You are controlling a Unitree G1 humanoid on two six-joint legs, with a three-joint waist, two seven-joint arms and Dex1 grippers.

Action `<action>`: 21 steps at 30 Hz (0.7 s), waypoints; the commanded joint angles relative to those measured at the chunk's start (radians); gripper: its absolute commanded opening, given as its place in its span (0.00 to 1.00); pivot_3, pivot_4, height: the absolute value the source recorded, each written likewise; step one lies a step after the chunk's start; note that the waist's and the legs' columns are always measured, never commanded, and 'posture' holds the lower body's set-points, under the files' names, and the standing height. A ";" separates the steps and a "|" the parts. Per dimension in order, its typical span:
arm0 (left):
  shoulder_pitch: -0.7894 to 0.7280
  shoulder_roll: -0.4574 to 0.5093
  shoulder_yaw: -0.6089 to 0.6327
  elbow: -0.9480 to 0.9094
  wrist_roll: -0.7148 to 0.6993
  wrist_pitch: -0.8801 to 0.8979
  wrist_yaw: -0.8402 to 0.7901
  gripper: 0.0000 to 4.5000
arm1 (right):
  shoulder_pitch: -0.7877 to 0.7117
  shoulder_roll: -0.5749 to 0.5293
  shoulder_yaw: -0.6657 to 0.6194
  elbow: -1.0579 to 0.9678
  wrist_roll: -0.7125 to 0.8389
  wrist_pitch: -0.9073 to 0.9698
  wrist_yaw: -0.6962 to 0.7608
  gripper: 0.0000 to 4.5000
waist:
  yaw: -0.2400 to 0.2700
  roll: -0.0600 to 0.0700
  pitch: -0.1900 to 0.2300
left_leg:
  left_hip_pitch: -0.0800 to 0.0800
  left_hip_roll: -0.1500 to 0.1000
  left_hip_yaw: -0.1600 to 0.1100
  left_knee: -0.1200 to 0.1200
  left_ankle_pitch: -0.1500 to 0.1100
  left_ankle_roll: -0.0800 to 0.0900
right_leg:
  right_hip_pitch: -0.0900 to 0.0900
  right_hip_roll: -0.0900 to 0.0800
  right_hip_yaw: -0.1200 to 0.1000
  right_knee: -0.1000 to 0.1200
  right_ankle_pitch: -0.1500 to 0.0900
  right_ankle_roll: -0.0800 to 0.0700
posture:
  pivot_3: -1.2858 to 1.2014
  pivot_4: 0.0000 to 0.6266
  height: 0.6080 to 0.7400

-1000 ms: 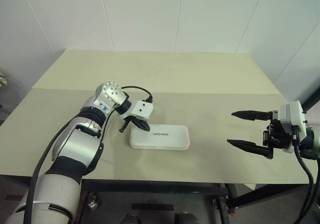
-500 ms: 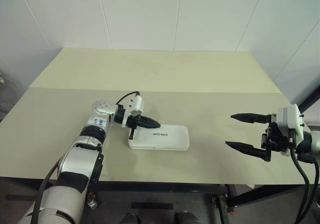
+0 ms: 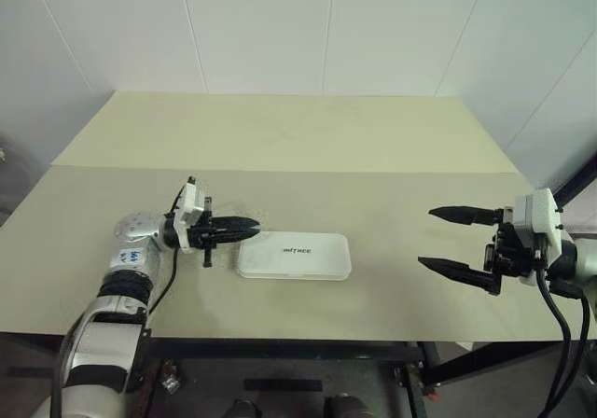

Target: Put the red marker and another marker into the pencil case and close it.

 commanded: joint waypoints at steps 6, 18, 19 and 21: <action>-0.036 0.042 -0.019 -0.011 -0.069 0.016 -0.112 0.86 | -0.024 0.005 -0.008 0.007 -0.001 -0.022 0.013 1.00 | 0.008 0.000 0.000 | -0.001 0.000 0.000 -0.001 0.000 0.000 | 0.000 0.000 0.000 -0.001 0.000 0.000 | 0.52 0.24 1.00; -0.101 0.049 -0.073 0.062 -0.093 0.019 -0.112 0.99 | -0.014 -0.023 -0.054 0.017 0.002 -0.011 0.022 1.00 | 0.008 0.000 0.000 | 0.000 0.000 0.000 -0.001 0.000 0.000 | -0.001 0.001 0.000 -0.002 -0.001 -0.001 | 0.52 0.24 1.00; -0.106 0.049 -0.070 0.069 -0.095 0.015 -0.112 0.99 | -0.009 -0.025 -0.061 0.012 0.003 -0.007 0.017 1.00 | 0.008 0.000 0.000 | 0.000 0.000 0.000 -0.001 0.000 0.000 | -0.001 0.001 0.000 -0.002 -0.001 -0.001 | 0.52 0.24 1.00; -0.119 0.035 -0.054 0.095 -0.093 -0.025 -0.112 0.99 | 0.009 -0.030 -0.081 0.007 0.005 -0.004 0.016 1.00 | 0.010 0.000 0.000 | -0.001 0.000 0.000 -0.002 0.000 0.000 | -0.001 0.001 -0.001 -0.002 -0.001 -0.001 | 0.52 0.24 1.00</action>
